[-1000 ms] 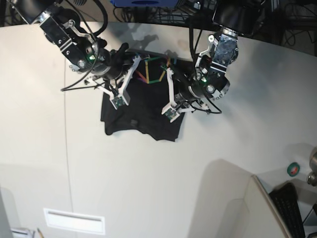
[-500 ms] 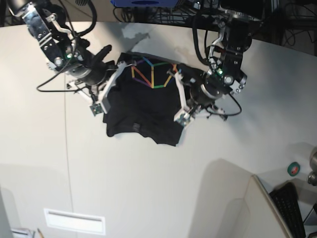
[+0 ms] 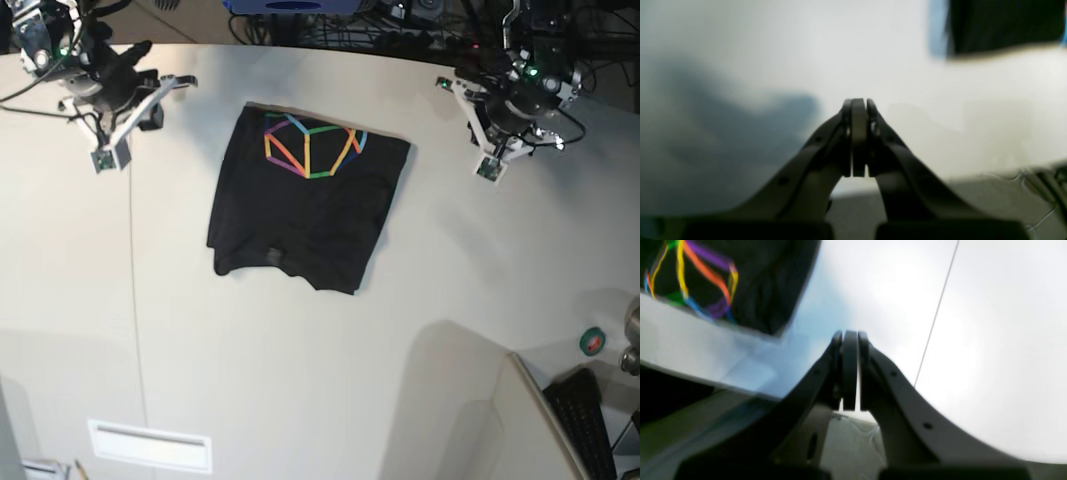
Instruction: Layout the t-shirt on the table in an organized manner, then fold the t-shirt properly
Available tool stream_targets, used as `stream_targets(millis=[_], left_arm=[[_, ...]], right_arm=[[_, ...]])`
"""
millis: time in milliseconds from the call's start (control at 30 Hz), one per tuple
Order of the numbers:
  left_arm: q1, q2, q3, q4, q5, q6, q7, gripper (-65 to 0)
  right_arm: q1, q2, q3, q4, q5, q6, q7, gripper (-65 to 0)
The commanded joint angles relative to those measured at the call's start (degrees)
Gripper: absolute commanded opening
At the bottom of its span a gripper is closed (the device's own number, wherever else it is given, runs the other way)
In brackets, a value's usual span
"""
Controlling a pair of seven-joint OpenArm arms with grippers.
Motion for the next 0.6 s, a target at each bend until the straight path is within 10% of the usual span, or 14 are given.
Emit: stream_targets(millis=[0, 333, 567], left_arm=[[2.5, -0.4, -0.1, 2.8, -0.5, 0.2, -0.8, -65.0], [25.2, -2.3, 0.3, 2.3, -0.9, 0.3, -17.3, -65.0], [22.0, -5.7, 6.7, -14.3, -0.4, 0.3, -17.5, -65.0]], right_arm=[[-2.6, 0.7, 1.4, 2.0, 0.1, -0.1, 0.8, -65.0], [-23.9, 5.0, -0.4, 1.8, 0.1, -0.1, 1.2, -65.0], [-16.8, 3.6, -13.6, -15.3, 0.0, -0.1, 1.4, -65.0]])
